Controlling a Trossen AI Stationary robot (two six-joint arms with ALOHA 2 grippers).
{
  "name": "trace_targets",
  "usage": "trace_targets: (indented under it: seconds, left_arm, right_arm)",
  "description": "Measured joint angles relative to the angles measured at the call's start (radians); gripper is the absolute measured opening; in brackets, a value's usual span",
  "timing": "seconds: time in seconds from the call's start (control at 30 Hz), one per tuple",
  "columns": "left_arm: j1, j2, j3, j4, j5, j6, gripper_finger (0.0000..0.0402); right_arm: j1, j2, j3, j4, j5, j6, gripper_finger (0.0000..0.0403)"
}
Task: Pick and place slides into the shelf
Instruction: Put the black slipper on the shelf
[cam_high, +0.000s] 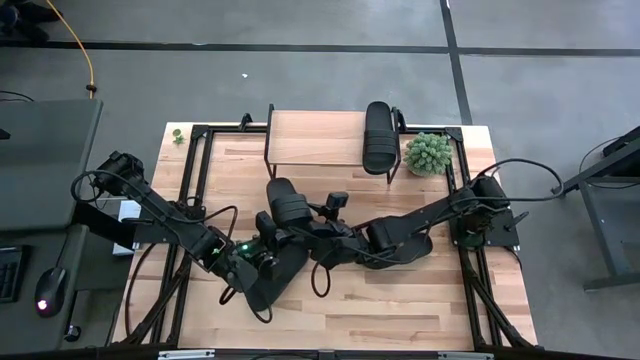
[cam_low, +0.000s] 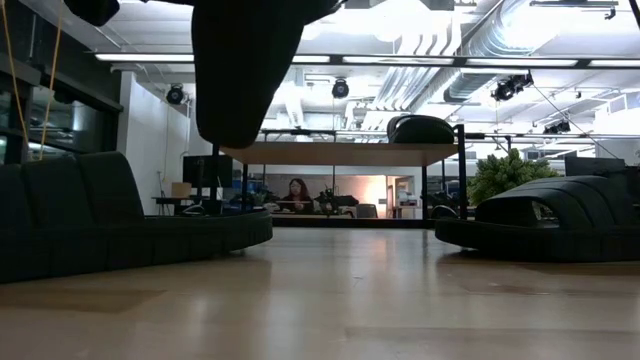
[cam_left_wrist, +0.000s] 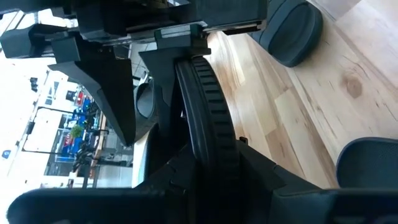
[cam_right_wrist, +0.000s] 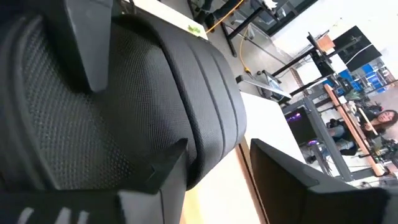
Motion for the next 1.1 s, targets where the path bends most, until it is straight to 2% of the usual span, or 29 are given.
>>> trace_targets:
  seconds: [0.13, 0.33, 0.4, 0.7, 1.1]
  left_arm:
    - [0.0, 0.0, 0.002, 0.003, 0.001, -0.001, 0.0072]
    - [0.001, 0.0, 0.002, 0.005, 0.002, -0.004, 0.0072]
    - [0.001, -0.001, 0.002, 0.007, 0.001, -0.005, 0.0072]
    - [0.001, 0.0, 0.003, 0.002, -0.006, -0.004, 0.0072]
    - [0.002, 0.0, 0.003, 0.002, -0.011, -0.009, 0.0072]
  right_arm:
    - [-0.001, 0.0, 0.0, 0.011, -0.012, 0.002, 0.0115]
    - [-0.002, 0.0, 0.0, 0.017, -0.019, 0.003, 0.0024]
    - [-0.001, 0.0, 0.0, 0.017, -0.019, 0.003, 0.0008]
    - [0.0, 0.001, 0.0, 0.009, -0.017, 0.003, 0.0004]
    - [0.012, 0.002, 0.0, -0.002, 0.056, -0.016, 0.0001]
